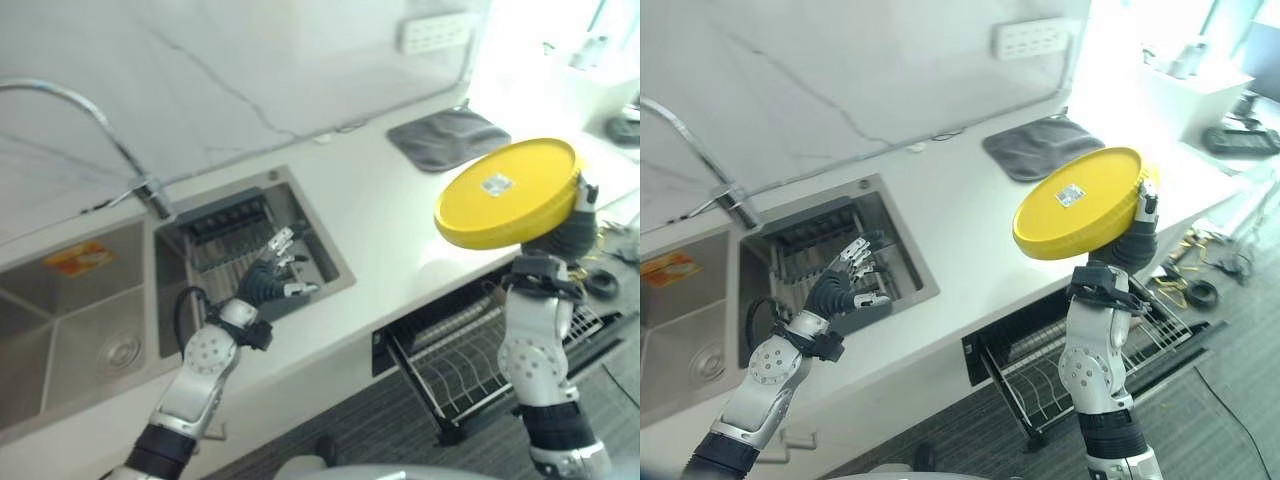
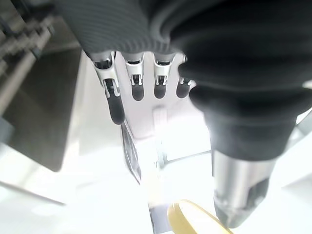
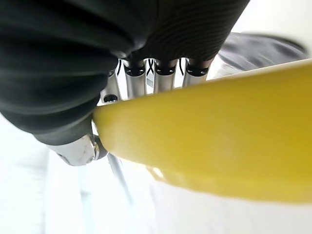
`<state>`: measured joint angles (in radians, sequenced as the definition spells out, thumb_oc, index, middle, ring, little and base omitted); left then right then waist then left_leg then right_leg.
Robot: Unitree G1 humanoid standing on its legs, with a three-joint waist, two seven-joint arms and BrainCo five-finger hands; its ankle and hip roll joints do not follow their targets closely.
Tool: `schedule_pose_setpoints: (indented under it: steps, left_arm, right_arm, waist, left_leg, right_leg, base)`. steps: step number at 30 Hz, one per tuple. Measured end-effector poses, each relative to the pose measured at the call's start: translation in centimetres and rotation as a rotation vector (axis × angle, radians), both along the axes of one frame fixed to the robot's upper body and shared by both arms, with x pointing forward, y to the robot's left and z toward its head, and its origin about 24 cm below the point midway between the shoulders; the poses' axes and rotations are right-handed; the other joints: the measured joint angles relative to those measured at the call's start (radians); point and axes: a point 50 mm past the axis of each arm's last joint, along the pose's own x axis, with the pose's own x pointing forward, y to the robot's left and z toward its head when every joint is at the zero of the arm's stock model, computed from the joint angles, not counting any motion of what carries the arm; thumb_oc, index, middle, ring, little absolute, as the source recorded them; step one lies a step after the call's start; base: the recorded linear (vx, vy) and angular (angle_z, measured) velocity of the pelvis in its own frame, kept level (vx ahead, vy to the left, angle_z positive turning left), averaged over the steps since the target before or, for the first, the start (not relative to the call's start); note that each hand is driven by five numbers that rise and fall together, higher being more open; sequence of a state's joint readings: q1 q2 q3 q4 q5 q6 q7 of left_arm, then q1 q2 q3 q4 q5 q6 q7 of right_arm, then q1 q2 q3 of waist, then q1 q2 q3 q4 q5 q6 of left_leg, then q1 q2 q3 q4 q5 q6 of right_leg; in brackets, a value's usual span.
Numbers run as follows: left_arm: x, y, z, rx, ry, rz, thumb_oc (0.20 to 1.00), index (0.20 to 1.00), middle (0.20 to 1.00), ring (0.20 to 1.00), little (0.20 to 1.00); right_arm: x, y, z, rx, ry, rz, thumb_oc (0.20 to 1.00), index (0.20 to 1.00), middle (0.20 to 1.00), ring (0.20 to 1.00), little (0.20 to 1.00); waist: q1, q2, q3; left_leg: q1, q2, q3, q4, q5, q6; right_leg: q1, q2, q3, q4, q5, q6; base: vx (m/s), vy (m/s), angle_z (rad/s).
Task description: Place the dishes in the dishwasher.
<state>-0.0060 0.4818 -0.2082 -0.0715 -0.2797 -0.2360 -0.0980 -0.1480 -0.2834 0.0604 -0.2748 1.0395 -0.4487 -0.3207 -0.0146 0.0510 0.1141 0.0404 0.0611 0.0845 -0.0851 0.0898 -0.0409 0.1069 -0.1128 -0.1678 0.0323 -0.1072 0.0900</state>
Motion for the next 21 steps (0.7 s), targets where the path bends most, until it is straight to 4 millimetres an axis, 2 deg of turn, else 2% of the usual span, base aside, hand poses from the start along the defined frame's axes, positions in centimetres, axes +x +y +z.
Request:
schedule_pose_setpoints:
  steps: [2,5,8,12,13,16,18,21]
  left_arm:
    - [0.0,0.0,0.0,-0.003,0.001,0.010,1.000,1.000,1.000,1.000,1.000]
    - [0.0,0.0,0.0,-0.015,0.000,0.017,1.000,1.000,1.000,1.000,1.000]
    - [0.0,0.1,-0.1,-0.016,0.007,0.025,1.000,1.000,1.000,1.000,1.000]
    - [0.0,0.1,-0.2,-0.016,0.013,0.020,1.000,1.000,1.000,1.000,1.000]
    - [-0.1,0.2,-0.3,-0.015,0.020,0.019,1.000,1.000,1.000,1.000,1.000]
    - [-0.8,0.4,-1.1,-0.018,0.058,0.018,1.000,1.000,1.000,1.000,1.000]
    - [-0.9,0.3,-1.2,-0.023,0.061,0.015,1.000,1.000,1.000,1.000,1.000]
    - [-0.9,0.1,-1.3,-0.037,0.063,0.015,1.000,1.000,1.000,1.000,1.000]
  right_arm:
    - [-0.5,-0.2,-0.7,0.013,0.011,0.016,0.200,0.200,0.200,0.200,0.200]
    - [-1.0,-0.8,-1.4,0.014,0.022,0.016,0.200,0.200,0.200,0.200,0.200]
    - [-1.3,-1.7,-1.3,0.013,0.005,-0.017,0.200,0.200,0.200,0.200,0.200]
    - [-2.2,-4.0,-1.1,0.025,-0.022,-0.105,0.200,0.200,0.200,0.200,0.200]
    - [-3.0,-5.3,-1.5,0.036,-0.015,-0.154,0.200,0.200,0.200,0.200,0.200]
    - [-4.0,-6.6,-2.6,0.058,0.030,-0.192,0.200,0.200,0.200,0.200,0.200]
    - [-4.1,-6.5,-2.9,0.068,0.047,-0.180,0.200,0.200,0.200,0.200,0.200]
    - [-3.7,-5.1,-4.5,0.072,0.111,-0.088,0.200,0.200,0.200,0.200,0.200]
  waist:
    - [-0.007,-0.001,-0.004]
    - [-0.051,0.002,-0.008]
    - [-0.057,0.002,-0.011]
    - [-0.078,0.004,-0.013]
    - [-0.084,0.005,-0.014]
    - [-0.092,0.017,-0.024]
    - [-0.094,0.020,-0.026]
    - [-0.090,0.020,-0.030]
  left_leg:
    - [0.015,0.008,0.043,0.000,0.000,0.000]
    - [0.035,0.027,0.058,0.000,-0.006,-0.008]
    - [0.040,0.043,0.094,0.000,-0.013,-0.013]
    - [0.055,0.046,0.122,-0.001,-0.020,-0.012]
    - [0.057,0.046,0.127,-0.001,-0.023,-0.013]
    - [0.064,0.044,0.143,-0.001,-0.033,-0.012]
    - [0.064,0.043,0.143,-0.001,-0.033,-0.012]
    - [0.064,0.045,0.142,-0.001,-0.033,-0.012]
  right_leg:
    - [-0.012,0.005,0.046,0.002,0.007,-0.003]
    - [-0.013,0.020,0.084,-0.006,0.019,-0.004]
    - [-0.036,0.032,0.116,0.002,0.023,-0.007]
    - [-0.042,0.033,0.137,0.005,0.026,-0.001]
    - [-0.042,0.032,0.140,0.006,0.027,0.001]
    - [-0.044,0.030,0.156,0.004,0.033,0.000]
    - [-0.044,0.030,0.156,0.004,0.033,0.000]
    - [-0.044,0.031,0.155,0.004,0.037,-0.005]
  base:
    - [-0.01,-0.080,-0.69]
    - [0.00,-0.082,-0.51]
    - [0.01,-0.042,-0.42]
    - [0.01,-0.025,-0.27]
    - [0.00,-0.022,-0.12]
    - [-0.01,-0.028,-0.18]
    - [-0.01,-0.012,-0.03]
    - [0.00,0.000,0.00]
